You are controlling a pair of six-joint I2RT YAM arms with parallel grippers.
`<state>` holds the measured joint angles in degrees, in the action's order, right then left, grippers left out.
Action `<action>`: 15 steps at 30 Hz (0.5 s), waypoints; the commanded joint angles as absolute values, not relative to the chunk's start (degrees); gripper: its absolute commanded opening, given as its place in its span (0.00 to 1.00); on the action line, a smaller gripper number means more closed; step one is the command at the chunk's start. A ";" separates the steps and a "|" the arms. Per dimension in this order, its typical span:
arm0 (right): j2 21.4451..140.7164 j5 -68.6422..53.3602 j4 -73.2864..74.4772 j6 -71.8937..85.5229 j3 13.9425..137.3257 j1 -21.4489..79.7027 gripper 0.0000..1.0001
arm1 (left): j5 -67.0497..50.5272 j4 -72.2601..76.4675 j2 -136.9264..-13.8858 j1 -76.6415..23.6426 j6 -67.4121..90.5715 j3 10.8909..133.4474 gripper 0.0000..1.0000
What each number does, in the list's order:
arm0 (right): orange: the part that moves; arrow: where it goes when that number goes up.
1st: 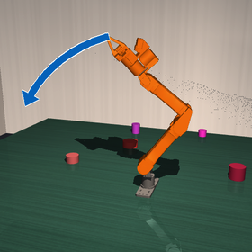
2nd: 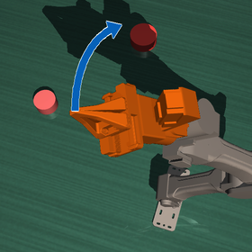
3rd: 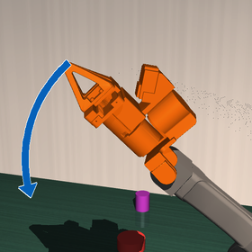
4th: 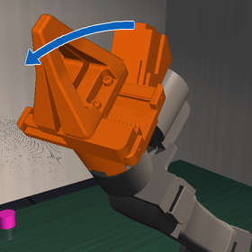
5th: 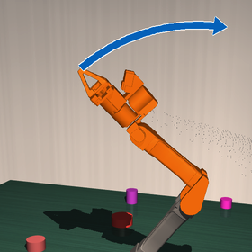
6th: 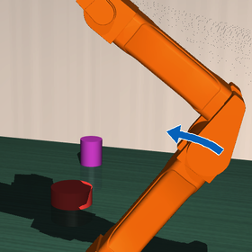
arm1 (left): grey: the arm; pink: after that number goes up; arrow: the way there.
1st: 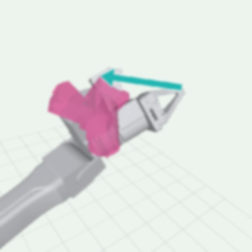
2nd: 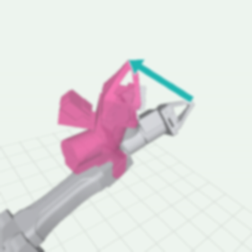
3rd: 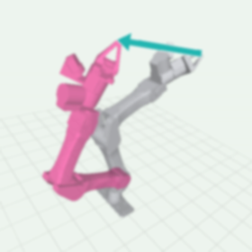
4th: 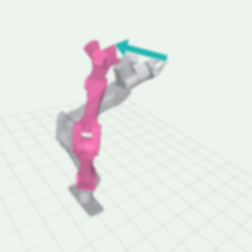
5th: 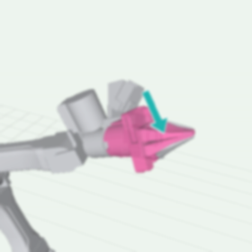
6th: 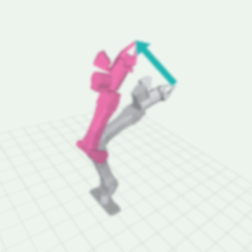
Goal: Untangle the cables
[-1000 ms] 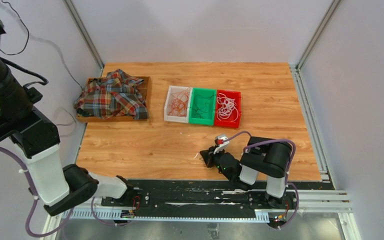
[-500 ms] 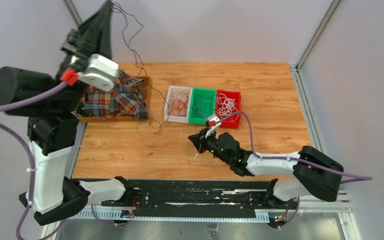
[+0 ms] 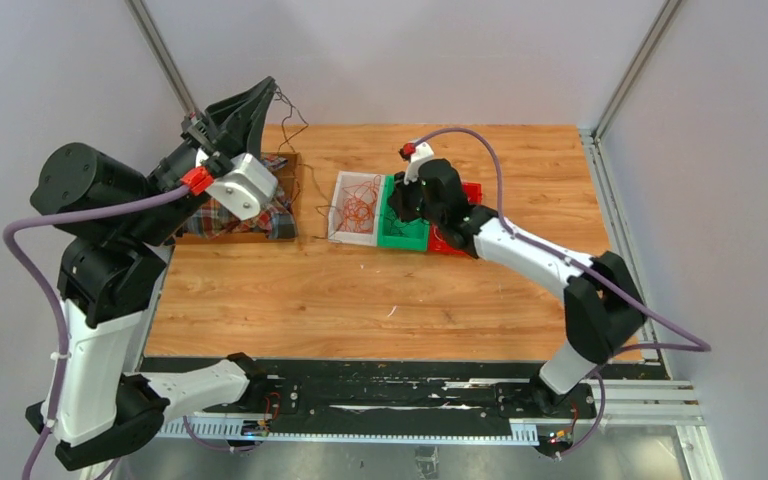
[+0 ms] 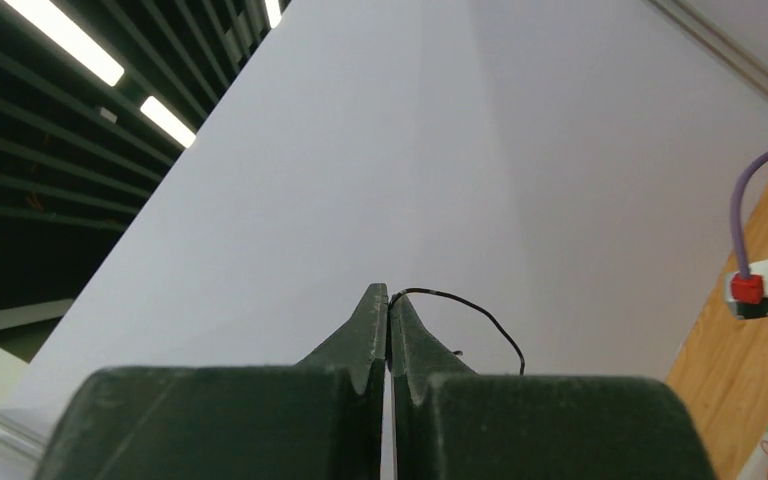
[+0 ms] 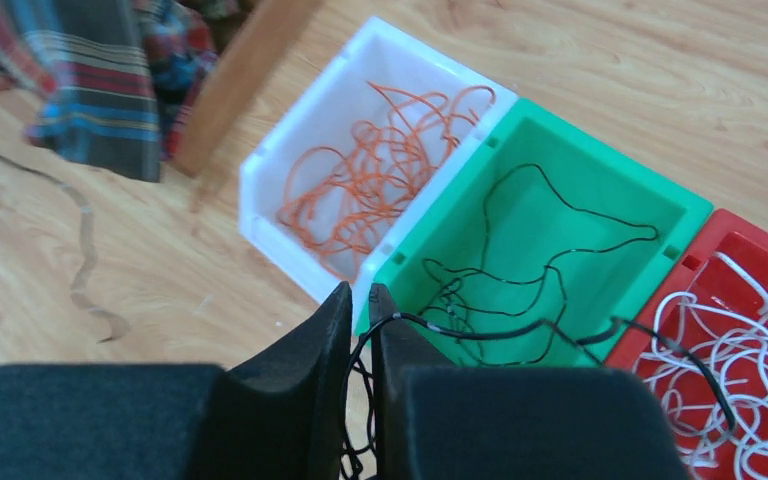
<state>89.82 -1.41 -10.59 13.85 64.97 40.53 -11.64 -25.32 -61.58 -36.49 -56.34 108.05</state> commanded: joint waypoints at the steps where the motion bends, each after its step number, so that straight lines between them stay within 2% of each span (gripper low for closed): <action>1: 97.14 -3.78 3.27 11.29 73.35 37.93 0.19 | -14.12 -27.19 -60.06 -36.39 -55.05 106.99 0.00; 4: 100.98 -3.94 9.66 10.51 80.98 37.58 0.39 | -14.69 -27.66 -59.61 -36.39 -54.43 106.60 0.00; 6: 101.70 -3.97 11.41 10.14 83.06 37.52 0.50 | -14.77 -28.07 -59.44 -36.39 -54.28 106.41 0.00; 7: 101.58 -4.14 11.61 9.83 83.60 37.53 0.61 | -14.87 -28.31 -59.30 -36.39 -54.28 106.38 0.00; 8: 101.26 -3.87 11.97 9.69 84.07 37.45 0.66 | -15.03 -28.69 -59.26 -36.39 -54.09 106.32 0.00; 12: 100.20 -5.95 12.49 9.59 84.44 37.18 0.79 | -15.85 -29.18 -58.61 -36.39 -53.20 105.28 0.00; 15: 99.24 -9.61 12.06 11.64 84.05 36.48 0.80 | -16.01 -29.17 -58.53 -36.39 -52.52 104.25 0.00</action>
